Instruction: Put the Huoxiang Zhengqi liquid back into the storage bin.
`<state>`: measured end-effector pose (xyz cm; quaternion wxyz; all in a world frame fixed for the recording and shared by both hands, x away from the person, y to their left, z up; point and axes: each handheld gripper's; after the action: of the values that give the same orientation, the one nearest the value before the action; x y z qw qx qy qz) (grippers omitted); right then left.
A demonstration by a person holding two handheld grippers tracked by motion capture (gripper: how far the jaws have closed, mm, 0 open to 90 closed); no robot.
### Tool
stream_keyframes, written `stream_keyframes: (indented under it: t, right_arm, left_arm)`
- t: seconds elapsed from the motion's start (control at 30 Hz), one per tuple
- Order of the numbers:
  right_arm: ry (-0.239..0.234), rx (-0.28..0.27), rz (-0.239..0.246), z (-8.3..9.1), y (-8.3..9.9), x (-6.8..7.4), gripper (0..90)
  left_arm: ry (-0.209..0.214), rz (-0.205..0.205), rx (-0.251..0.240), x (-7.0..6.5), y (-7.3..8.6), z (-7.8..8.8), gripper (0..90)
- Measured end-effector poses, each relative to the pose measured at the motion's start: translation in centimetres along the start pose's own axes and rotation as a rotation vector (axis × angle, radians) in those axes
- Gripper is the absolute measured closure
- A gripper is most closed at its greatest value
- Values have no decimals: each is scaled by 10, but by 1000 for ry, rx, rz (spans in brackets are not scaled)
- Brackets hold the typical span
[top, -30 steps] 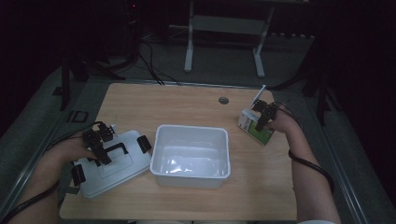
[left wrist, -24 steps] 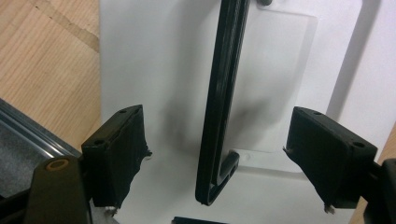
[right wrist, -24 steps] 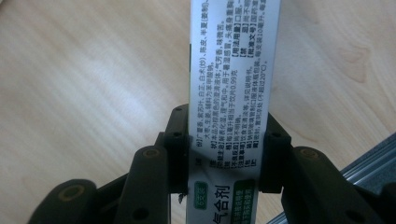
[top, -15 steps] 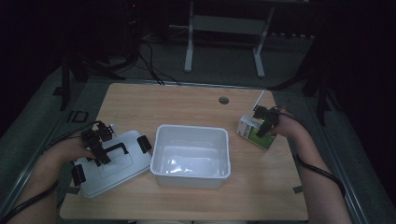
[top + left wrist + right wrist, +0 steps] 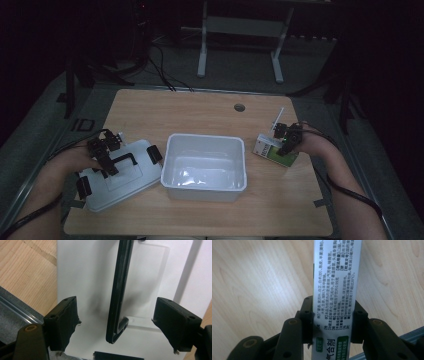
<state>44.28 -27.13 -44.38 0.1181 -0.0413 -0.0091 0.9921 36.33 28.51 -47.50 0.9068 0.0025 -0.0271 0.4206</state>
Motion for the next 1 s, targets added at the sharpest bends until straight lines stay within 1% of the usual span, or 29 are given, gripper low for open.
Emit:
stream_keyframes:
  t: [0.07,0.17,0.23,0.27,0.37,0.4,0.43,0.53,0.57,0.6,0.67,0.7,0.73,0.8,0.83,1.0]
  right_arm:
    - [3,-7,22,3,2,7,637]
    - [7,-10,31,4,3,9,637]
    - [8,-12,70,9,4,21,637]
    - [9,-12,82,10,4,24,636]
    - [11,-14,93,11,5,27,636]
    - [12,-16,107,13,5,32,636]
    - [5,-24,121,14,7,37,636]
    - [3,-26,125,15,7,39,636]
    - [8,-26,139,16,8,43,636]
    - [4,-24,161,19,10,51,636]
    - [6,-26,168,19,11,53,636]
    - [2,-24,171,21,11,56,636]
    - [2,-27,189,23,12,61,636]
    - [-2,-27,193,24,12,63,636]
    - [-7,-24,214,26,12,67,636]
    - [-13,-21,258,37,12,79,636]
  left_arm:
    - [10,7,-4,0,0,0,199]
    - [6,7,2,1,-1,0,199]
    - [6,6,-2,0,-1,1,199]
    - [5,3,-4,0,-2,2,199]
    - [0,2,-10,0,-2,5,200]
    - [1,4,-11,0,-2,5,199]
    - [0,5,-12,0,-1,6,199]
    - [-1,5,-9,0,-1,7,199]
    - [-2,4,-5,0,-1,6,199]
    - [0,5,-3,0,-1,6,199]
    - [1,5,-4,-1,-1,5,199]
    - [1,5,-4,-1,-1,5,199]
    - [1,4,-2,-1,-2,5,200]
    - [0,5,-4,-2,-2,5,199]
    - [0,3,-5,-2,-2,6,199]
    - [-2,0,-4,-3,-3,6,199]
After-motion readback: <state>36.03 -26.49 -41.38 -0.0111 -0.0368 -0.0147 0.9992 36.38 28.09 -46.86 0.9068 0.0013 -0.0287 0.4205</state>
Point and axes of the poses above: each handheld gripper's, and its own axes: z roughly backward along the jaws, y roughly out of its underside, x roughly to its left, and after that the axes turned 9 degrees about z, right-handed
